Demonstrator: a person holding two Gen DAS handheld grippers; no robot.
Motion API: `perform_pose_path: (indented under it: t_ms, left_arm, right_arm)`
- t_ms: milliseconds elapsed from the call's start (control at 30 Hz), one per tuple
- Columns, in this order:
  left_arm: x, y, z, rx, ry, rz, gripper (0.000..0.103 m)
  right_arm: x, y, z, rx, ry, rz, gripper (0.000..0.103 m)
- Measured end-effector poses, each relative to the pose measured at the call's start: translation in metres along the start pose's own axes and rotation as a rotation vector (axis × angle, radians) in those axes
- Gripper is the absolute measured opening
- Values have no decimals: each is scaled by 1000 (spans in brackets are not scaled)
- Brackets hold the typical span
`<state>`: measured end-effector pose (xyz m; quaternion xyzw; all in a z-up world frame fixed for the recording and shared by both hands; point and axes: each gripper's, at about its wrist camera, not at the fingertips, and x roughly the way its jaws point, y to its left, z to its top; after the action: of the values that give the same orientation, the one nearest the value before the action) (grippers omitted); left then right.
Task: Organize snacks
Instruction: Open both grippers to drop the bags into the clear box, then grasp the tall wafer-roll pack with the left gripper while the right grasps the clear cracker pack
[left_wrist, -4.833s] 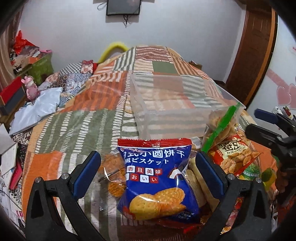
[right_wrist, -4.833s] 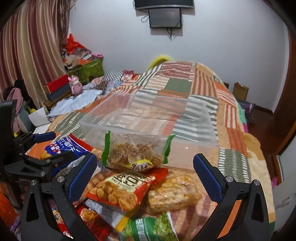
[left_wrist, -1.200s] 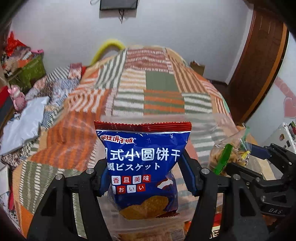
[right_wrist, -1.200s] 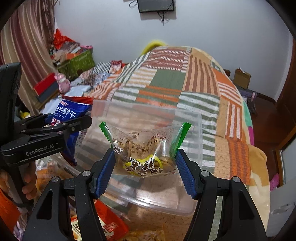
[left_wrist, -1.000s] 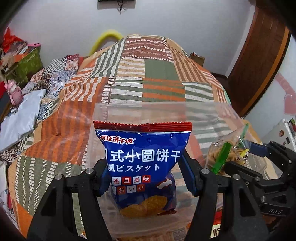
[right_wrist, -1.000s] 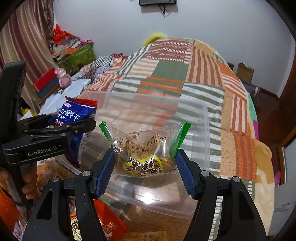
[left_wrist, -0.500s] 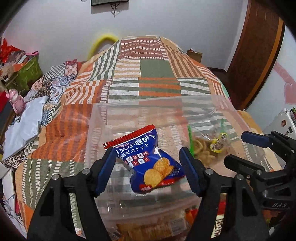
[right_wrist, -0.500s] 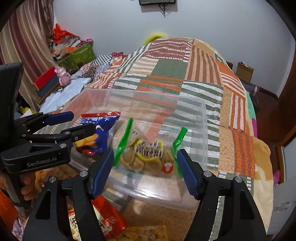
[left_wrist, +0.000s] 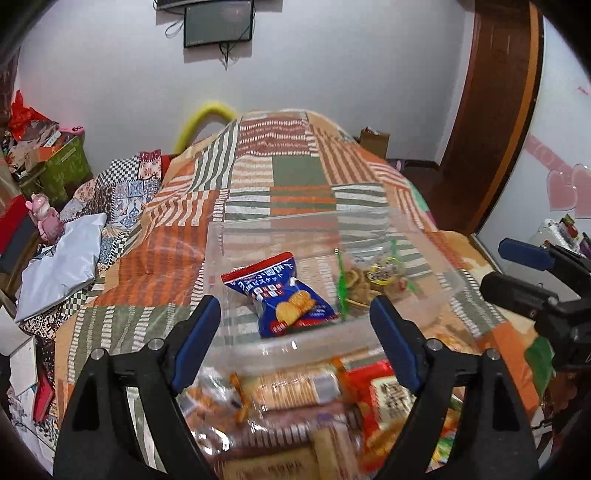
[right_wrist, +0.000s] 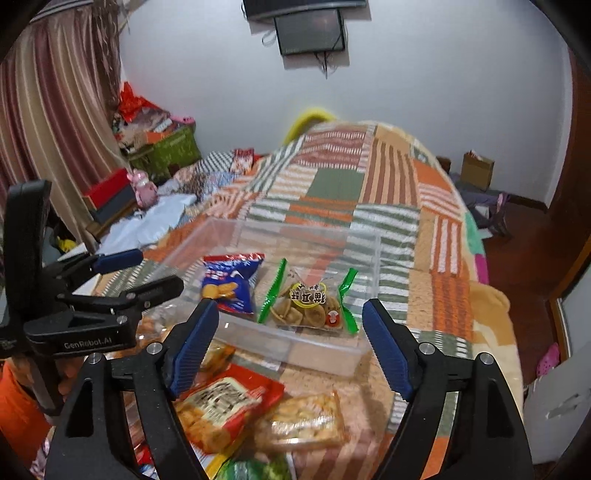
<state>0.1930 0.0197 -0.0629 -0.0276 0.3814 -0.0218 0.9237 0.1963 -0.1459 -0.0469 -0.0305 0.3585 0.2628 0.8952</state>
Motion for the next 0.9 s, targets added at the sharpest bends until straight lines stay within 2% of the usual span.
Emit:
perform_pose_path:
  t_ms: [133, 300, 700, 767, 900]
  left_arm:
    - [-21, -6, -10, 5, -18, -9, 86]
    - [-40, -12, -30, 10, -32, -15, 91]
    - [-23, -17, -78, 9, 75, -36, 90]
    - [-20, -19, -83, 9, 85, -34, 81]
    - [-13, -20, -88, 19, 107, -44, 71]
  right_arm:
    - [-24, 5, -11, 2, -34, 1, 82]
    - [-35, 8, -26, 4, -33, -1, 84]
    - [-11, -7, -66, 35, 87, 1, 84]
    - [-2, -11, -72, 40, 114, 0, 84]
    - [9, -16, -83, 37, 154, -10, 84]
